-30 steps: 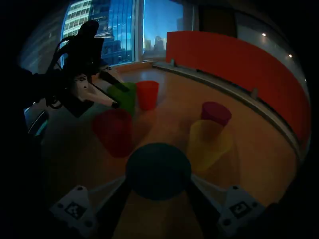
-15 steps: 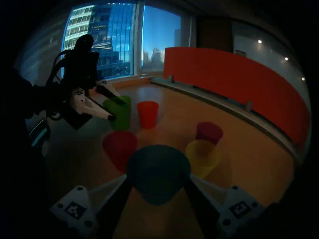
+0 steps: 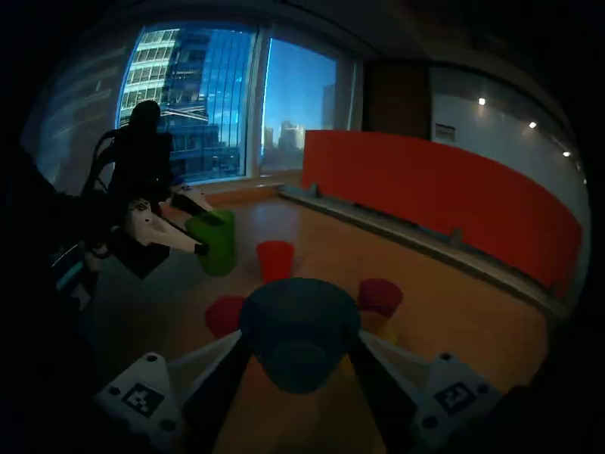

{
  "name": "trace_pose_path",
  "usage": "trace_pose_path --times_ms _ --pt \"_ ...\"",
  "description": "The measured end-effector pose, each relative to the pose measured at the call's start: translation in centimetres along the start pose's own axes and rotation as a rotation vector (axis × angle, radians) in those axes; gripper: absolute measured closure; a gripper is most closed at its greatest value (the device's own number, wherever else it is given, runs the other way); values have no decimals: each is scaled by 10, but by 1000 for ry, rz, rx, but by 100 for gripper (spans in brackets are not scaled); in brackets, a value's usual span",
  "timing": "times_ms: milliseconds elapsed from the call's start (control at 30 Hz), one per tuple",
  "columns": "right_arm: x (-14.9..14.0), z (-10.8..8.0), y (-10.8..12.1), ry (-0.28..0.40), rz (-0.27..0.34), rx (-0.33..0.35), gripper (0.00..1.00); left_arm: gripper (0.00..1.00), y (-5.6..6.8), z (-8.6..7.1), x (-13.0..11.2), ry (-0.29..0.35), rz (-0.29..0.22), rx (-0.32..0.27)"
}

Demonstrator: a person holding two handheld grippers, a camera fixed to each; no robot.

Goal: Pour water

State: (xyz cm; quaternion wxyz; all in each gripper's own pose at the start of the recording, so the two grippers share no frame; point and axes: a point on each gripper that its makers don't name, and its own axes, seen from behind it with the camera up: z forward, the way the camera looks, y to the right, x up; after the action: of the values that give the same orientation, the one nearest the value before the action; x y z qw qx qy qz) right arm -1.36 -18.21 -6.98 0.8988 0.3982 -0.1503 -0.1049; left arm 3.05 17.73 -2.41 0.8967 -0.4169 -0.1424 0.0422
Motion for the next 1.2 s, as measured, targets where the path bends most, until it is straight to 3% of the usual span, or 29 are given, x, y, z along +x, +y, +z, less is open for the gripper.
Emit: trace_pose_path --times_ms 600,900,1200 --pt "56 -1 -11 149 17 -14 13 14 12 -28 38 128 -4 9" --pt "81 2 -14 219 14 -18 12 14 22 -34 45 157 1 -3" --pt "97 5 -16 244 9 -10 12 14 29 -38 52 188 15 -21"
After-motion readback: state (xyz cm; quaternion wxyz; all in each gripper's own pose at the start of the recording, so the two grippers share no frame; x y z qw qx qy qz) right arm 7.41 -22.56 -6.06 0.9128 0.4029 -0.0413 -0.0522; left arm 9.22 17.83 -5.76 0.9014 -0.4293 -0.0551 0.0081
